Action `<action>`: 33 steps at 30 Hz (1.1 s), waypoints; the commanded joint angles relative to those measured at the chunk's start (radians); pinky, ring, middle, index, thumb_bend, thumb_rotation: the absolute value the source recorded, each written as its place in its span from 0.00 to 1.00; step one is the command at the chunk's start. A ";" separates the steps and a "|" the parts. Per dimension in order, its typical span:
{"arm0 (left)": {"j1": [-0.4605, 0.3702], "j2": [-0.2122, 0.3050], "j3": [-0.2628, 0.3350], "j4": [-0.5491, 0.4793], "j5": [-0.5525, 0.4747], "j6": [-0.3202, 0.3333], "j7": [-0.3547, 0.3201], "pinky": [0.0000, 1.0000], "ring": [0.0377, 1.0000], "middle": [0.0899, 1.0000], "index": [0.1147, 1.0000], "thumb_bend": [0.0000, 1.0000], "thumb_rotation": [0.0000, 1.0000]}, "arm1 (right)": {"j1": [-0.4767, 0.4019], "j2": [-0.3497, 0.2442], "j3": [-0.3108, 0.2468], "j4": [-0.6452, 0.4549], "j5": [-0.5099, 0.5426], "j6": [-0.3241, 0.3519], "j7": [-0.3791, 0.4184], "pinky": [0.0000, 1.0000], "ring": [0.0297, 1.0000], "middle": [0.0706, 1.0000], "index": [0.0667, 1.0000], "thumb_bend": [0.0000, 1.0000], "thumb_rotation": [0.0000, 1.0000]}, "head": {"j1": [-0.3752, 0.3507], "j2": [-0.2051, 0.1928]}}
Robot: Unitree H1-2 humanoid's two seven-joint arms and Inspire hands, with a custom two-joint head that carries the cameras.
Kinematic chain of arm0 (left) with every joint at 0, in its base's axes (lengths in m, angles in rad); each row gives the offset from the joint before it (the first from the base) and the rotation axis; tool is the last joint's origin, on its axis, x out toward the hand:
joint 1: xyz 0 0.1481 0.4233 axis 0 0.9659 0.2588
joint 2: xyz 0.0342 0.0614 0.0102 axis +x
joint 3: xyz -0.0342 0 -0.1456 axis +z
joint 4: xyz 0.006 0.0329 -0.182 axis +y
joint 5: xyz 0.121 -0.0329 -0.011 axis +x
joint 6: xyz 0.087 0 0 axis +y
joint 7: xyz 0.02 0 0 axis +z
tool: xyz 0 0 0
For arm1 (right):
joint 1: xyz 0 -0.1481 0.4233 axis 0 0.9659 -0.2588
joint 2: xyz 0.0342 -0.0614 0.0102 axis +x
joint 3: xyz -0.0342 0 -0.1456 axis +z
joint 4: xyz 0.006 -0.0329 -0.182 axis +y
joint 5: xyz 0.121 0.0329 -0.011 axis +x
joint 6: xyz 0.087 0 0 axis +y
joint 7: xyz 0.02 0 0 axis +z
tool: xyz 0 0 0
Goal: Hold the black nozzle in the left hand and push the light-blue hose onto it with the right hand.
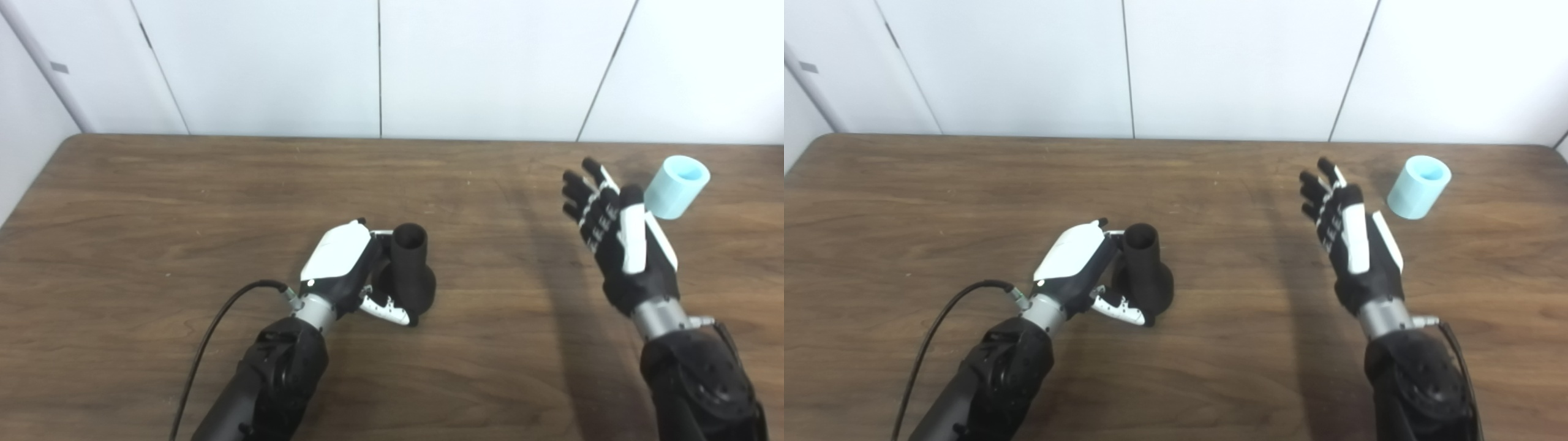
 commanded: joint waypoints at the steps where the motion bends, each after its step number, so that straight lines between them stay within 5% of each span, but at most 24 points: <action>1: 0.054 0.005 -0.049 0.103 -0.013 0.017 -0.080 1.00 0.74 0.45 0.41 0.52 0.00 | -0.057 -0.045 -0.031 -0.039 0.003 -0.012 -0.005 0.96 0.95 0.92 0.99 0.56 1.00 | -0.007 -0.006; 12: 0.037 -0.009 -0.061 0.171 -0.031 0.003 -0.053 1.00 0.74 0.51 0.38 0.51 0.00 | -0.131 -0.174 -0.078 -0.045 -0.043 0.012 -0.016 0.93 0.93 0.90 0.96 0.64 0.95 | -0.083 -0.074; 19: 0.050 0.007 -0.057 0.198 -0.052 -0.034 -0.017 1.00 0.73 0.51 0.37 0.51 0.00 | -0.184 -0.260 -0.051 -0.028 -0.185 0.003 -0.023 0.90 0.91 0.89 0.93 0.65 0.87 | -0.165 -0.140; 25: 0.051 0.039 -0.047 0.221 -0.089 -0.083 0.013 1.00 0.72 0.45 0.41 0.52 0.00 | -0.238 -0.269 -0.025 -0.004 -0.290 0.005 -0.043 0.84 0.88 0.86 0.91 0.69 0.80 | -0.258 -0.164; 33: 0.042 0.067 -0.037 0.259 -0.126 -0.138 0.042 1.00 0.69 0.51 0.37 0.51 0.00 | -0.280 -0.308 0.006 0.046 -0.409 -0.008 -0.042 0.83 0.89 0.88 0.90 0.71 0.77 | -0.320 -0.182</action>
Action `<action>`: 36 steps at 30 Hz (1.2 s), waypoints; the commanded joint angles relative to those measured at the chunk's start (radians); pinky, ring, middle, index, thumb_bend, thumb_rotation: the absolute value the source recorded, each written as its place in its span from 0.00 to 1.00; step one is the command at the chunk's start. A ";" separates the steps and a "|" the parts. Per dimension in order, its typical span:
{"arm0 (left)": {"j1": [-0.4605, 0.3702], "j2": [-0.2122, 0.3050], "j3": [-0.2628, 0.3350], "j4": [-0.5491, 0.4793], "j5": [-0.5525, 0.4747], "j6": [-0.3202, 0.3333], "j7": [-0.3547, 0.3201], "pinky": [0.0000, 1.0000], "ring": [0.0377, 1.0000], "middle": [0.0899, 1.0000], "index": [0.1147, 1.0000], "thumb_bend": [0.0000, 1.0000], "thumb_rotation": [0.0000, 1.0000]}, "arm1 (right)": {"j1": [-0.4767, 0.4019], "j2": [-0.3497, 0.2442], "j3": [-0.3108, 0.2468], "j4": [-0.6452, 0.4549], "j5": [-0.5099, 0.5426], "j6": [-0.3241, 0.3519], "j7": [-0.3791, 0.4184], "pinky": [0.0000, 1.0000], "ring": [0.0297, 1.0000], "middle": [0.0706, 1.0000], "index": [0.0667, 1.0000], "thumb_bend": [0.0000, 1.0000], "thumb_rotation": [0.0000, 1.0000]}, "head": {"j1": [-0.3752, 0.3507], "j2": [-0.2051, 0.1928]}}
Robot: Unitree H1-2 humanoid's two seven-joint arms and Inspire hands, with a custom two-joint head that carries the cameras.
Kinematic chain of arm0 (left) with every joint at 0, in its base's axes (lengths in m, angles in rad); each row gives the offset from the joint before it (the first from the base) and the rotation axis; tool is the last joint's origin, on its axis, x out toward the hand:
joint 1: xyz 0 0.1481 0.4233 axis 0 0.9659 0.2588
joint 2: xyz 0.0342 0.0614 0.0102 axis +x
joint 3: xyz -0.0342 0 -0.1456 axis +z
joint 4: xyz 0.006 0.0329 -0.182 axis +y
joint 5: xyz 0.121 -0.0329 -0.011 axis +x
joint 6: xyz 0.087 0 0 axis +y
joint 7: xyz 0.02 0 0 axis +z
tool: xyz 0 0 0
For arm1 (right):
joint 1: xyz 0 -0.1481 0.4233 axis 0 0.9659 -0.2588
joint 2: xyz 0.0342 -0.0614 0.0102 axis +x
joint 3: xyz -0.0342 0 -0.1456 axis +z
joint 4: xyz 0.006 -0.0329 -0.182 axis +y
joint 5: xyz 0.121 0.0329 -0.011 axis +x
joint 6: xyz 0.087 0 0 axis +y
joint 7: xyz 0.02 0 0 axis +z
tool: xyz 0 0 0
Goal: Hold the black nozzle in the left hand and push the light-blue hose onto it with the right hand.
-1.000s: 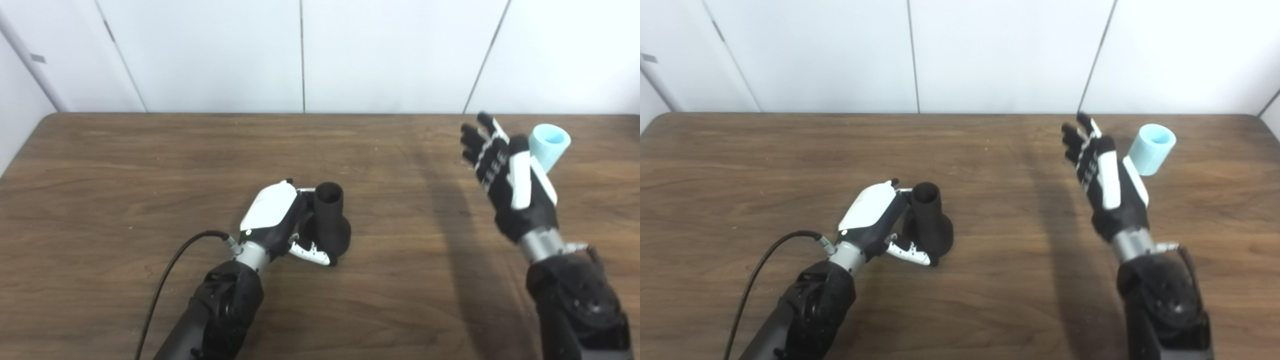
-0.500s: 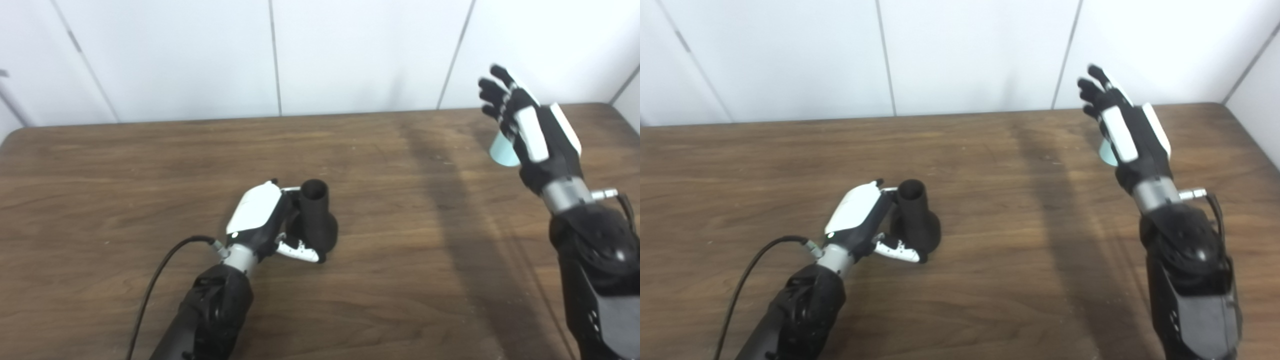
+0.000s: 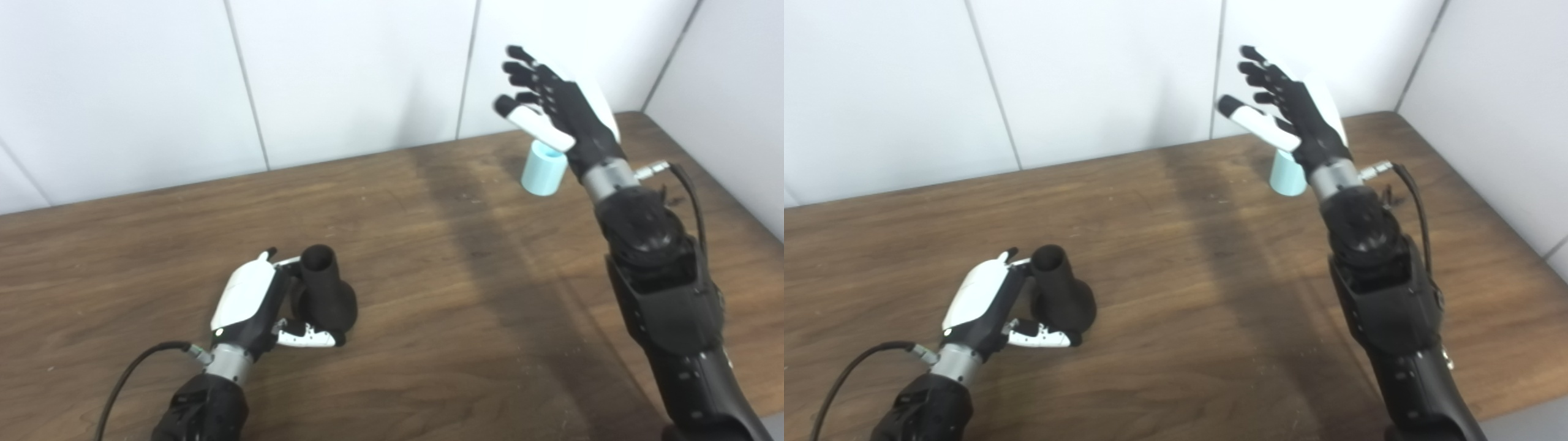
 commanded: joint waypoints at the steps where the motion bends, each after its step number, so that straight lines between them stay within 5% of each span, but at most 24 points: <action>1: 0.073 0.041 -0.039 0.121 0.011 0.037 -0.098 1.00 0.69 0.51 0.37 0.51 0.00 | -0.043 -0.045 -0.009 -0.006 -0.036 -0.039 -0.008 0.83 0.89 0.88 0.90 0.71 0.76 | -0.011 -0.006; 10: 0.066 0.061 -0.037 0.144 0.003 0.019 -0.097 1.00 0.70 0.45 0.41 0.52 0.00 | -0.114 -0.117 0.016 0.094 -0.137 -0.030 -0.001 0.82 0.88 0.88 0.91 0.70 0.73 | -0.069 -0.036; 21: 0.062 0.065 -0.026 0.175 -0.028 -0.005 -0.078 1.00 0.70 0.51 0.37 0.51 0.00 | -0.216 -0.235 0.149 0.298 -0.334 -0.033 0.054 0.86 0.93 0.89 0.89 0.76 0.46 | -0.074 -0.060; 36: 0.061 0.064 -0.029 0.180 -0.022 0.002 -0.074 1.00 0.69 0.51 0.37 0.51 0.00 | -0.414 -0.343 0.316 0.568 -0.449 -0.002 0.277 0.90 0.96 0.94 0.90 0.96 0.30 | -0.074 -0.074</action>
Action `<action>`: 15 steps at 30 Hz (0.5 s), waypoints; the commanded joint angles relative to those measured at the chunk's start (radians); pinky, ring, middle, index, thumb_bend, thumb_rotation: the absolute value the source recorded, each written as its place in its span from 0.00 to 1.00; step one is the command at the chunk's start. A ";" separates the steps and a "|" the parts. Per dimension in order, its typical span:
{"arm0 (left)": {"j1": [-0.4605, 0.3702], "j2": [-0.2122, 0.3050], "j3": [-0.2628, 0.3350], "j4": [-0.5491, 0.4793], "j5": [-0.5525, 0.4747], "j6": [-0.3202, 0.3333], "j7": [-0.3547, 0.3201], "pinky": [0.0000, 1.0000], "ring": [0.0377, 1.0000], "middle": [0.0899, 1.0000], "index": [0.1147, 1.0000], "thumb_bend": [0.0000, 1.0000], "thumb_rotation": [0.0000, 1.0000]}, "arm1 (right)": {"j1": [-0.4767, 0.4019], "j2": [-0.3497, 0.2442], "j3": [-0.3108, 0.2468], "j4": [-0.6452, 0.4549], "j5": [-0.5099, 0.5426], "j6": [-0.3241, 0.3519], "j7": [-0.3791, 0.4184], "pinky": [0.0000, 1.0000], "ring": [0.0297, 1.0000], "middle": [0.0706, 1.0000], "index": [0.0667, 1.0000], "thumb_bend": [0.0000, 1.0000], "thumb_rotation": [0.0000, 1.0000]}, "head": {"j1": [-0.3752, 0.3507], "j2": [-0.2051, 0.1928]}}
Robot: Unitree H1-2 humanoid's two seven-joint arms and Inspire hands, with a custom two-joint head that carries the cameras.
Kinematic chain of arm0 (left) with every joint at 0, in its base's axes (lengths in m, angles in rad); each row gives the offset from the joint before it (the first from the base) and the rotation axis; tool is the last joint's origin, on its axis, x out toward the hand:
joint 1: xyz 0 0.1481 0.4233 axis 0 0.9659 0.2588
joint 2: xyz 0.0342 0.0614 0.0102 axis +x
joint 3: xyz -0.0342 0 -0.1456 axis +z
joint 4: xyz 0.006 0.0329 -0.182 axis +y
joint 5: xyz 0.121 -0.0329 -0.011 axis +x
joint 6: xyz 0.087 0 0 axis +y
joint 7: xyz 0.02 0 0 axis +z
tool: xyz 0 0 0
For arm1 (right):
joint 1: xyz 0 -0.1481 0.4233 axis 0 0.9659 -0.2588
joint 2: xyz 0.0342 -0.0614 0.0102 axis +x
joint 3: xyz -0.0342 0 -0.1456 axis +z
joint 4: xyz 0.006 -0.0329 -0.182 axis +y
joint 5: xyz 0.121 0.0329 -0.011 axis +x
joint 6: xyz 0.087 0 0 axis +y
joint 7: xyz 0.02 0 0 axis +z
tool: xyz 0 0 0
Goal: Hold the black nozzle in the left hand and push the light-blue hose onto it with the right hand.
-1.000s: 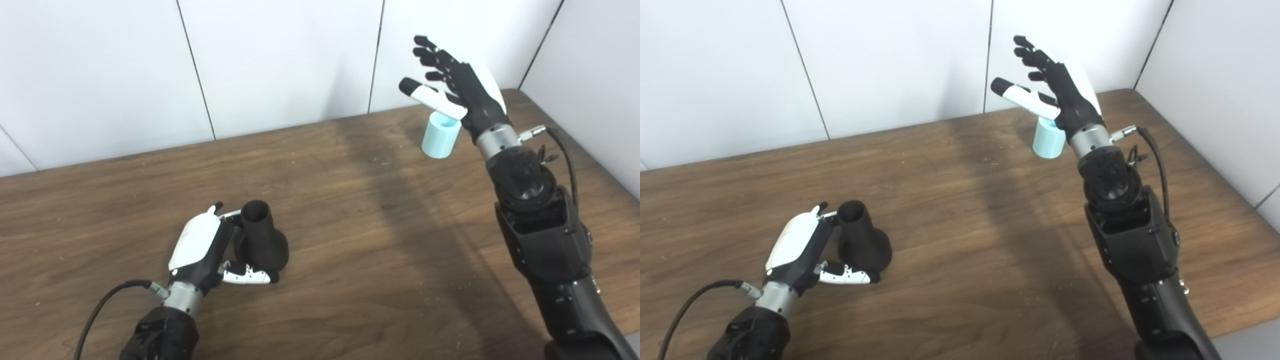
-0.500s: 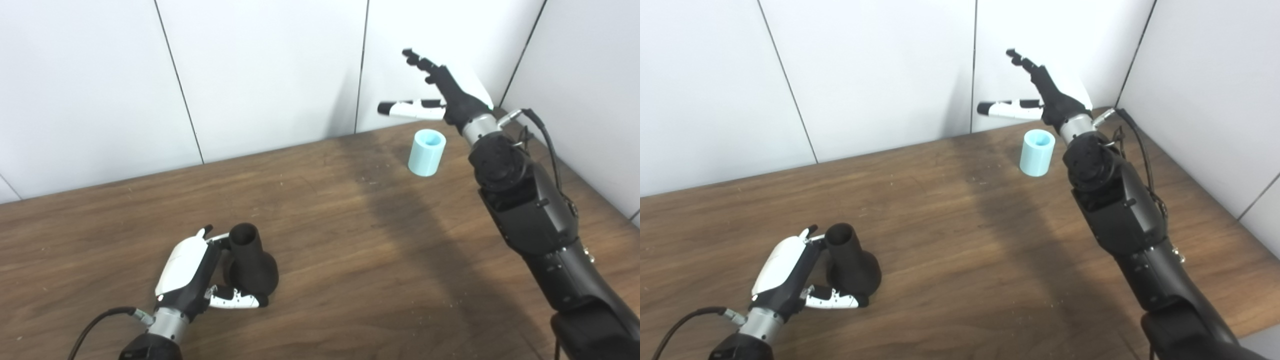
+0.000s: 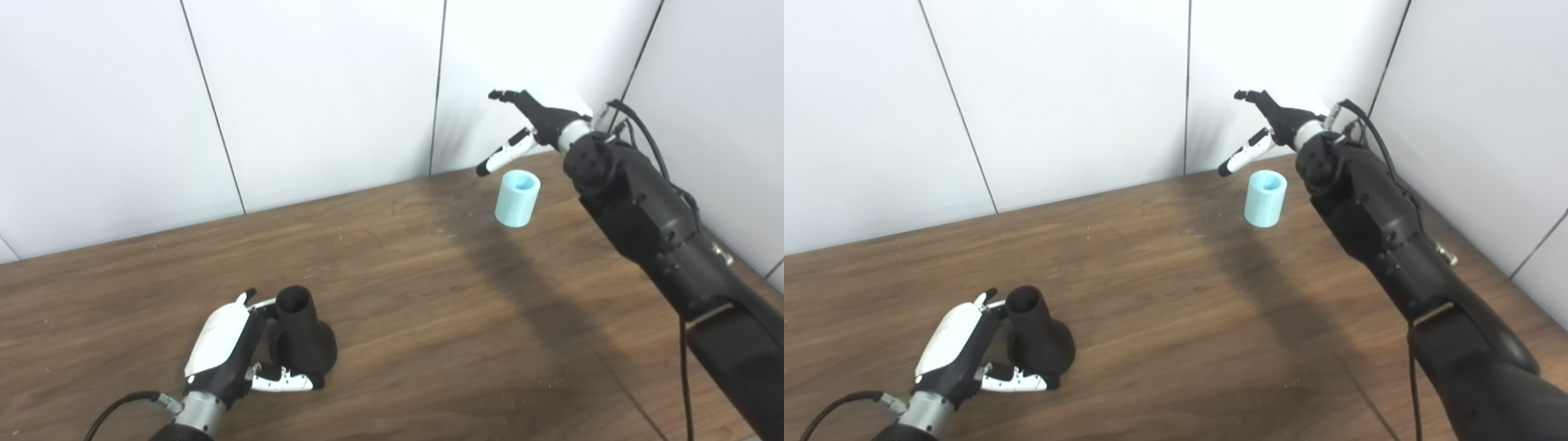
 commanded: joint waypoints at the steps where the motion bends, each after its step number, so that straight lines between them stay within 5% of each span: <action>1: 0.081 0.038 -0.038 0.128 0.034 0.074 -0.094 1.00 0.69 0.51 0.37 0.51 0.00 | -0.061 -0.046 -0.002 -0.002 -0.024 0.003 0.014 0.90 0.97 0.95 0.90 0.97 0.30 | -0.001 0.000; 9: 0.079 0.041 -0.038 0.134 0.027 0.078 -0.092 1.00 0.71 0.51 0.37 0.51 0.00 | -0.091 -0.054 0.019 0.067 -0.027 0.017 0.092 0.93 0.99 0.98 0.92 1.00 0.29 | 0.003 -0.001; 15: 0.082 0.039 -0.038 0.126 0.026 0.092 -0.096 1.00 0.72 0.51 0.37 0.51 0.00 | -0.105 -0.036 -0.011 0.104 -0.067 0.022 0.198 0.81 0.98 0.98 0.91 1.00 0.26 | 0.007 0.004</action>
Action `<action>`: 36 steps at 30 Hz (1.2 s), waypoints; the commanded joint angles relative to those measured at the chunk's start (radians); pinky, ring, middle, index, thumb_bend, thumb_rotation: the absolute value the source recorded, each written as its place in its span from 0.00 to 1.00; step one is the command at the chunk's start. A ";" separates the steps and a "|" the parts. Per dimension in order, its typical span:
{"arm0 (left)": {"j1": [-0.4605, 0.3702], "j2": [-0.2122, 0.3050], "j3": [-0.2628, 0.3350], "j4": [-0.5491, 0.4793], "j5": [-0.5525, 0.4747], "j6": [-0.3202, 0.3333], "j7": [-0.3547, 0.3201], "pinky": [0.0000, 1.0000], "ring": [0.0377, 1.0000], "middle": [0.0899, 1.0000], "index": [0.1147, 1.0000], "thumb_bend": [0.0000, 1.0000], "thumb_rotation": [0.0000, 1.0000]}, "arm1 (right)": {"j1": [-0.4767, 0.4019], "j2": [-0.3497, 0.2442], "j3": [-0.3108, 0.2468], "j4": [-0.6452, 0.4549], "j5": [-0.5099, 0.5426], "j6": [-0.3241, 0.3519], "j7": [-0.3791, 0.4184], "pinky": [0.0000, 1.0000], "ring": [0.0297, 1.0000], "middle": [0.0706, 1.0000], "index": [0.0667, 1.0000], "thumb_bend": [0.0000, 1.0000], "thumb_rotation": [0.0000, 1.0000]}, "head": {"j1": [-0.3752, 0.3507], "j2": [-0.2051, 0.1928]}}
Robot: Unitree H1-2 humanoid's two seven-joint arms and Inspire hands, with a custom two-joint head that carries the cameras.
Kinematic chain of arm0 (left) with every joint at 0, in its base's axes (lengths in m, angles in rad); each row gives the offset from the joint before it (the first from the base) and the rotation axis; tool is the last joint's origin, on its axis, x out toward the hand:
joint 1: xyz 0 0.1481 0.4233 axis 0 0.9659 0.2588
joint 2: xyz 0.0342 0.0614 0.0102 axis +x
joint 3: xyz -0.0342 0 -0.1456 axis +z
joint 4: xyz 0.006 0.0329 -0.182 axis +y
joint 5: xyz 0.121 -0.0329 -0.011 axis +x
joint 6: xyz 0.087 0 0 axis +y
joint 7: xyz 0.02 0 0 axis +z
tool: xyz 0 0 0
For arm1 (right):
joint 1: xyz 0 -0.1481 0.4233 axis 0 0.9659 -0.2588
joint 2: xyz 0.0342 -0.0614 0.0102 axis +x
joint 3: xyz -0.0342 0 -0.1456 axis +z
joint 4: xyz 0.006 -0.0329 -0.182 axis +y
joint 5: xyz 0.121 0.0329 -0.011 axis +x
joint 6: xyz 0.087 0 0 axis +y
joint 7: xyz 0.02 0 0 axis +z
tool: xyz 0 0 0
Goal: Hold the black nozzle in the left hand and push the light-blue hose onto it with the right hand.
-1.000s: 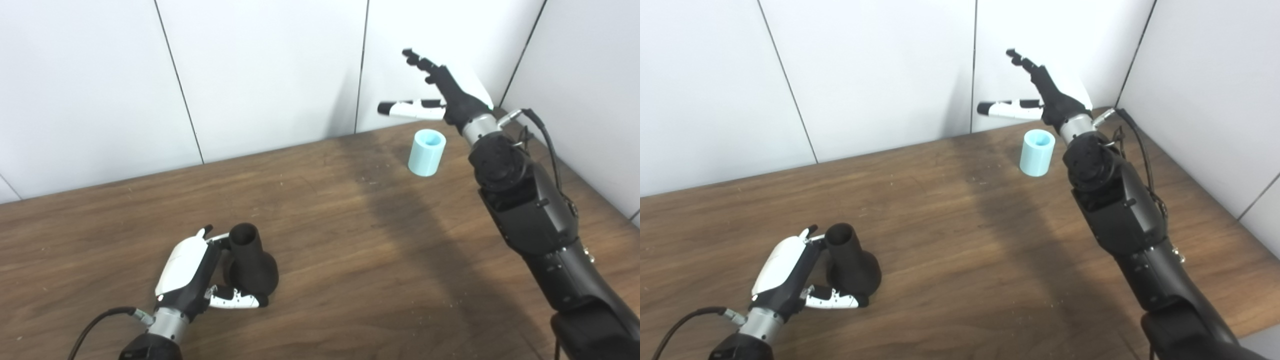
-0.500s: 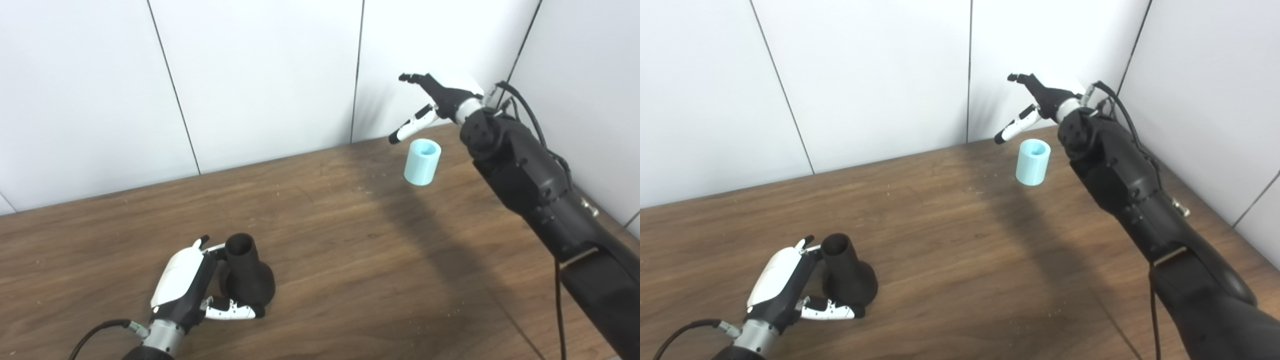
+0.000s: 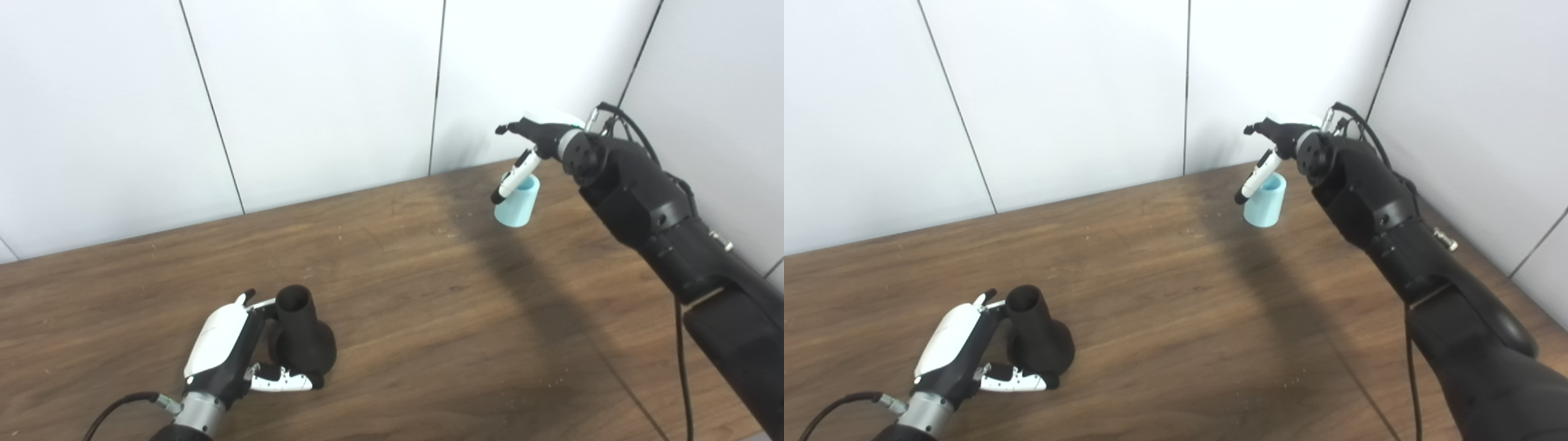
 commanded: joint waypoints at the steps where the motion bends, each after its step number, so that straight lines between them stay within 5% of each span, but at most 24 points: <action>1: 0.082 0.038 -0.038 0.120 0.037 0.094 -0.104 1.00 0.72 0.51 0.37 0.51 0.00 | -0.067 -0.024 -0.040 -0.005 -0.036 0.003 0.036 0.80 0.98 0.97 0.91 1.00 0.26 | 0.001 0.004; 7: 0.083 0.038 -0.037 0.117 0.037 0.100 -0.106 1.00 0.72 0.51 0.37 0.51 0.00 | -0.064 -0.010 -0.055 0.012 -0.080 0.003 0.072 0.76 0.92 0.94 0.90 1.00 0.22 | 0.000 0.008; 26: 0.085 0.044 -0.030 0.129 0.019 0.083 -0.095 1.00 0.69 0.50 0.37 0.52 0.00 | -0.050 0.017 0.012 0.112 -0.090 0.002 -0.024 0.70 0.88 0.93 0.89 1.00 0.16 | 0.002 0.018; 36: 0.086 0.045 -0.035 0.122 0.025 0.091 -0.097 1.00 0.69 0.50 0.37 0.51 0.00 | -0.059 0.025 0.050 0.134 -0.078 -0.009 -0.059 0.62 0.75 0.82 0.87 1.00 0.09 | 0.002 0.025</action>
